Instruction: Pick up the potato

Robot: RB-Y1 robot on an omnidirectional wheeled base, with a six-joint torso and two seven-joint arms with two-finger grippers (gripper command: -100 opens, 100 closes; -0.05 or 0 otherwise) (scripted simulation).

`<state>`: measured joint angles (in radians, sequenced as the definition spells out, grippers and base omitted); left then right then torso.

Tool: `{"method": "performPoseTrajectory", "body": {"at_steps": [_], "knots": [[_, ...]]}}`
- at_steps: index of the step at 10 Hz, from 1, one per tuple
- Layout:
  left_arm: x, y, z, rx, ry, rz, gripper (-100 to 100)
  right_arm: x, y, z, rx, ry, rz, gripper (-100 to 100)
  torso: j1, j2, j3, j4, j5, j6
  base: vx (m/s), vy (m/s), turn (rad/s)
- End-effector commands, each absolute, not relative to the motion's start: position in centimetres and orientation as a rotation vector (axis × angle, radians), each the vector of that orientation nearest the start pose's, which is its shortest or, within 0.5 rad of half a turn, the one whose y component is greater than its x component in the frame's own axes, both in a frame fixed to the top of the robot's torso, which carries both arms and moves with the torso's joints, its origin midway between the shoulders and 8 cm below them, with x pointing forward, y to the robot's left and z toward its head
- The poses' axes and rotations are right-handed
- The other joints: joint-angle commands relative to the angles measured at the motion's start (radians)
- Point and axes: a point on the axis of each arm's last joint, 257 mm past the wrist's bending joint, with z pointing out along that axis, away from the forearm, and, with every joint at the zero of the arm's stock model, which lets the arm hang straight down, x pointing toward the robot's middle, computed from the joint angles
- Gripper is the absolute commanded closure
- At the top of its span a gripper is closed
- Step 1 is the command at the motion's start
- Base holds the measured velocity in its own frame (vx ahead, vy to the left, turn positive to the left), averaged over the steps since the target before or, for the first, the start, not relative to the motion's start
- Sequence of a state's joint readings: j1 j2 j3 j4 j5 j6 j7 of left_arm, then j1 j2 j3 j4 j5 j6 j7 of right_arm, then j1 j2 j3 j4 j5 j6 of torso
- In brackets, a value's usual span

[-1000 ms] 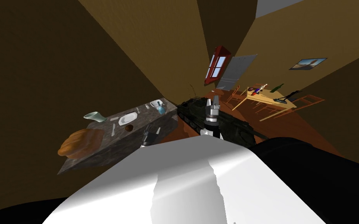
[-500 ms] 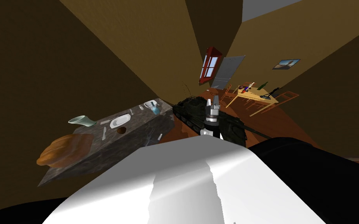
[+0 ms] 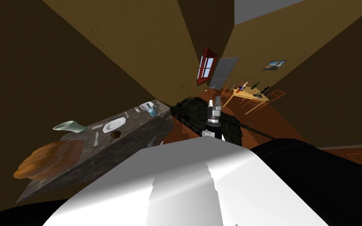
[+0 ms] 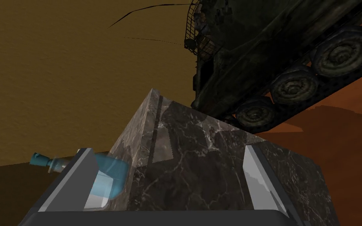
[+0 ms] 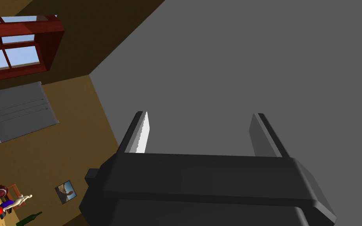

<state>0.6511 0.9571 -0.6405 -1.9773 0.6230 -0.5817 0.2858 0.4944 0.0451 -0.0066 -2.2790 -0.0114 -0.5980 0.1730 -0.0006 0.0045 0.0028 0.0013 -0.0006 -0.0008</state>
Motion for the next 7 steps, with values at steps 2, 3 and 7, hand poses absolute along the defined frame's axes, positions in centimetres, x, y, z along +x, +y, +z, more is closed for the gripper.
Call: {"method": "performPoseTrajectory", "body": {"at_steps": [2,3,7], "knots": [[21.8,20.8,-31.3,-1.601,1.607,-1.719,-100,32.5,-28.4,4.4,0.556,0.535,1.159,0,-0.001,0.0,0.0,0.0,0.0,0.0,-0.035,-0.07,-0.143],[20.0,21.4,-33.4,-1.672,1.659,-1.663,-100,32.5,-28.4,4.4,0.556,0.535,1.159,0,-0.001,0.0,0.0,0.0,0.0,0.0,-0.042,-0.083,-0.17],[15.6,24.6,-37.2,-1.764,1.83,-1.482,-100,32.5,-28.4,4.4,0.556,0.535,1.158,0,0.0,-0.001,0.0,0.0,0.0,0.0,-0.023,-0.062,-0.117]]}}
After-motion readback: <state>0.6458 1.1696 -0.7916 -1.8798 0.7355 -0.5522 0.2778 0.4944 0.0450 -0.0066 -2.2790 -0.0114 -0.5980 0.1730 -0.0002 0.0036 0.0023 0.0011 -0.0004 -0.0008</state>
